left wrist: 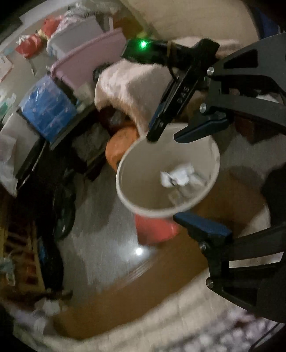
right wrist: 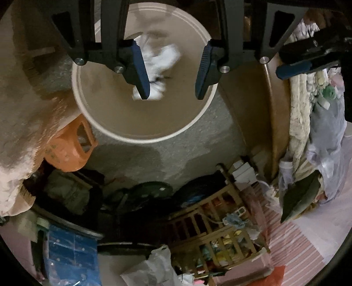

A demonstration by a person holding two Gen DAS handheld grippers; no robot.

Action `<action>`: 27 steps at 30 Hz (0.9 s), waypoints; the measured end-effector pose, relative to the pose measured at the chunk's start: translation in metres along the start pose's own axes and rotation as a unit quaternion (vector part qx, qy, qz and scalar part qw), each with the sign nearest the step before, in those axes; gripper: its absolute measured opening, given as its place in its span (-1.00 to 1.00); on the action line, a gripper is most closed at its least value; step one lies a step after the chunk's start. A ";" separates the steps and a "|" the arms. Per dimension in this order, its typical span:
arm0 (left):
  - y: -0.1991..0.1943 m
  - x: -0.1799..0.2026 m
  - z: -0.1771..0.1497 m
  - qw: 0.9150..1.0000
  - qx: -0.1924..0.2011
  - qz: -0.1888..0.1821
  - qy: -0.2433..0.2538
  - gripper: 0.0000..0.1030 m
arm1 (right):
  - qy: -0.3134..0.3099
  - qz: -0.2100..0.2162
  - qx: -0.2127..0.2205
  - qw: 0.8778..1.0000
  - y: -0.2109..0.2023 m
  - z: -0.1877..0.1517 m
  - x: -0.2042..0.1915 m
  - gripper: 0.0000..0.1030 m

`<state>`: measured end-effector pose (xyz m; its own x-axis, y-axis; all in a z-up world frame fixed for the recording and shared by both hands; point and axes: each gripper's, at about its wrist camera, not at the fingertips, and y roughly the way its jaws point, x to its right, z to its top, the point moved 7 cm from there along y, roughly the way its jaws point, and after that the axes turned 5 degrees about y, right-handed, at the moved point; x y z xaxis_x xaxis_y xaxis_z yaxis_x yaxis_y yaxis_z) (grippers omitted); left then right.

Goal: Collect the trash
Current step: 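Open both tools to drop the bag and bear into the bucket, then grasp the crumpled beige paper with the right tool while the left tool grasps the green wrapper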

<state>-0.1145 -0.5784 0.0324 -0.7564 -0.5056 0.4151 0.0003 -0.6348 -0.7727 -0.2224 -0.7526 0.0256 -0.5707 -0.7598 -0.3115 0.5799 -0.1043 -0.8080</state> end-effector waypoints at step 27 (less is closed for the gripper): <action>-0.189 -0.198 -0.130 0.952 0.071 0.275 -0.114 0.25 | -0.169 0.119 -0.069 0.976 0.014 -0.092 -0.238 -0.18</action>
<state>-0.0496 -0.2820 0.0339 -0.4549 -0.8876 0.0722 0.4560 -0.3018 -0.8373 -0.1321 -0.5139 0.0424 -0.1923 -0.9224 -0.3349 0.5751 0.1705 -0.8001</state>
